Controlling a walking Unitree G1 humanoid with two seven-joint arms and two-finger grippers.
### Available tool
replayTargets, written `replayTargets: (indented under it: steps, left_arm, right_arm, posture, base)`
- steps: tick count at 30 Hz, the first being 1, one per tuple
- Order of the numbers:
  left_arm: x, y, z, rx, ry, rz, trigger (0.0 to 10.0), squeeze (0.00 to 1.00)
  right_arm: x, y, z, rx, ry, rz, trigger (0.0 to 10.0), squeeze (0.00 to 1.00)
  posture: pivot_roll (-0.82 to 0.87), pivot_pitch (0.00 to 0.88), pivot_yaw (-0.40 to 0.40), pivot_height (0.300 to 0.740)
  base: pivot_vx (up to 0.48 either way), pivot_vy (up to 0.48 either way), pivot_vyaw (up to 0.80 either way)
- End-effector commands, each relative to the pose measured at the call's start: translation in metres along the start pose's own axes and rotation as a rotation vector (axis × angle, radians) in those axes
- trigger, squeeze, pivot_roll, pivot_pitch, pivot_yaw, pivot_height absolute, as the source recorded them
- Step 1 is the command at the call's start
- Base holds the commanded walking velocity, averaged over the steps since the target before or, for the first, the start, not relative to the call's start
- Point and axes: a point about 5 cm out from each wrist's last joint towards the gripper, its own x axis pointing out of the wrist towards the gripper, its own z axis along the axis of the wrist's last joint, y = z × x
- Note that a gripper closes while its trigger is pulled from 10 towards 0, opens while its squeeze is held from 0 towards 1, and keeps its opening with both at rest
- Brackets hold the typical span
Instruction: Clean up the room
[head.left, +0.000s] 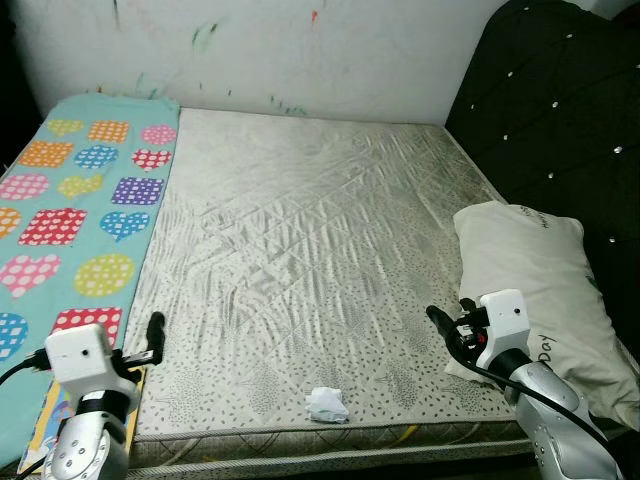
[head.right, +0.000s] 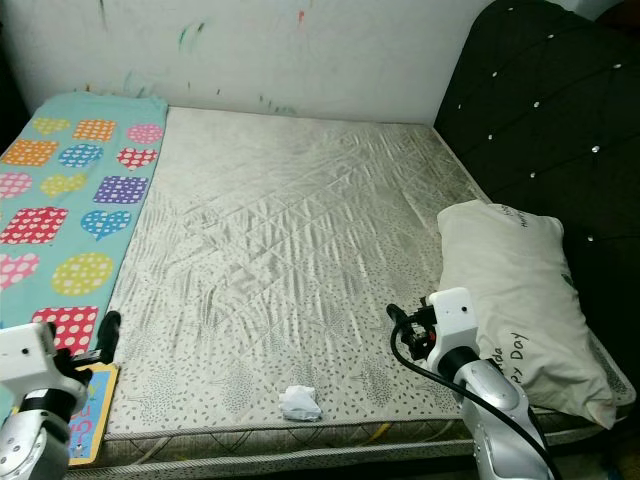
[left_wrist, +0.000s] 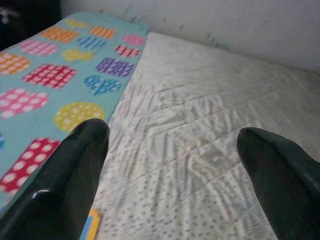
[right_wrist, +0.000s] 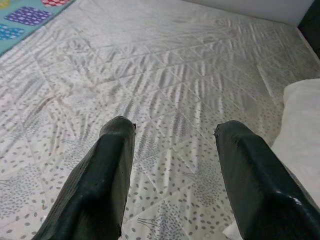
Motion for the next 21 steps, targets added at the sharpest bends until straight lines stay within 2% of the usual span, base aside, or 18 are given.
replayTargets:
  steps: [1, 7, 21]
  left_arm:
    - [0.000, -0.003, 0.004, 0.003, -0.013, -0.016, 10.0, 0.00]
    - [0.000, -0.003, 0.004, -0.010, -0.004, -0.007, 10.0, 0.00]
    - [0.002, -0.004, 0.005, -0.023, -0.004, -0.011, 10.0, 0.00]
  right_arm:
    - [-0.001, -0.001, 0.008, -0.003, -0.023, 0.005, 10.0, 0.00]
    - [0.002, 0.005, 0.013, 0.026, -0.042, 0.028, 10.0, 0.00]
    - [0.003, 0.009, 0.013, 0.029, -0.030, 0.055, 10.0, 0.00]
  posture:
    - [-0.03, 0.000, -0.092, 0.740]
    - [-0.03, 0.000, -0.093, 0.740]
    - [-0.02, 0.000, -0.098, 0.740]
  base:
    - [0.000, 0.000, 0.00]
    - [0.000, 0.000, 0.00]
    - [0.000, 0.000, 0.00]
